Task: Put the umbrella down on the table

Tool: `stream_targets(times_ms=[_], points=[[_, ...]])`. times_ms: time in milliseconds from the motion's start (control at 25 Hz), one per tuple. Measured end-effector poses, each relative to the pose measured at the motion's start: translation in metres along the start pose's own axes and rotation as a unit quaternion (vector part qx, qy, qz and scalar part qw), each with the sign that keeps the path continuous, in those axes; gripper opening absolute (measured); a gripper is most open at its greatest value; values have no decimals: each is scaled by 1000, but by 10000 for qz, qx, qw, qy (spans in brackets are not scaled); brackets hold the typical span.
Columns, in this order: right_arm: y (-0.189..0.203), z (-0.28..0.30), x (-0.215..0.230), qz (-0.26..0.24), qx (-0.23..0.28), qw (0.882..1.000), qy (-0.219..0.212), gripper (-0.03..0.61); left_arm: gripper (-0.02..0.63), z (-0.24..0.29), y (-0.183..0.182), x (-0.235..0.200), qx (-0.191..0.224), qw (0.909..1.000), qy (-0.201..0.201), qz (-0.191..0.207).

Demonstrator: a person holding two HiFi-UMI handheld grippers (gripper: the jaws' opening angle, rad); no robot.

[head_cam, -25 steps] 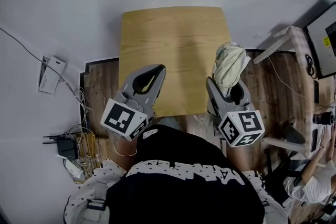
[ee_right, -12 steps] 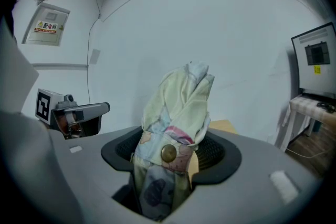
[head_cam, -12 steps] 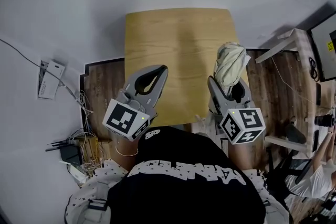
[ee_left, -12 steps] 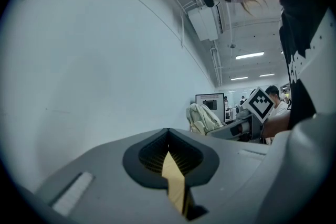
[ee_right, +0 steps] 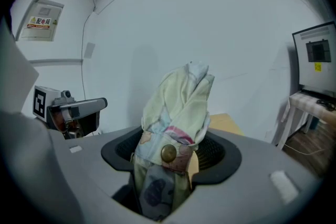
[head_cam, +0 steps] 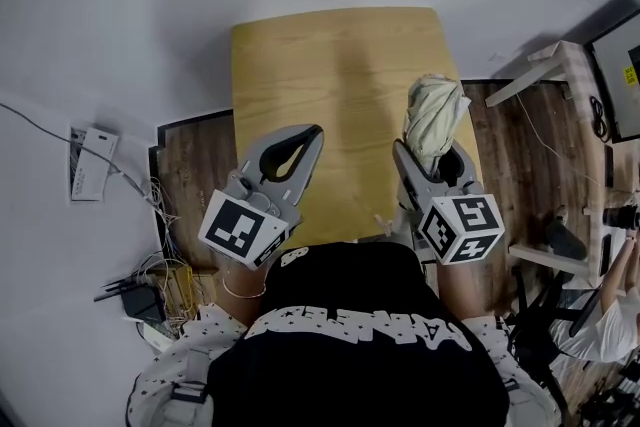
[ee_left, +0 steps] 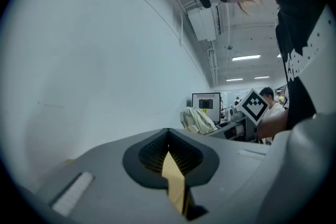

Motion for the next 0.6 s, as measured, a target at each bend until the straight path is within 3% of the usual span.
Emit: stream_targets(times_ms=[600], points=[[17,45,18,-86,-607,9980,-157,304,-8,19,12,-13,-179,9996,-155,-163]])
Point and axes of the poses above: the fingertips, and each gripper's own axes: z forward along the fingers, x to its right, y out of its underside, the point moved 5 cm from there along -z, backward along the fingers, and after that the axes turned 4 degrees about y, right-handed, at the moved point
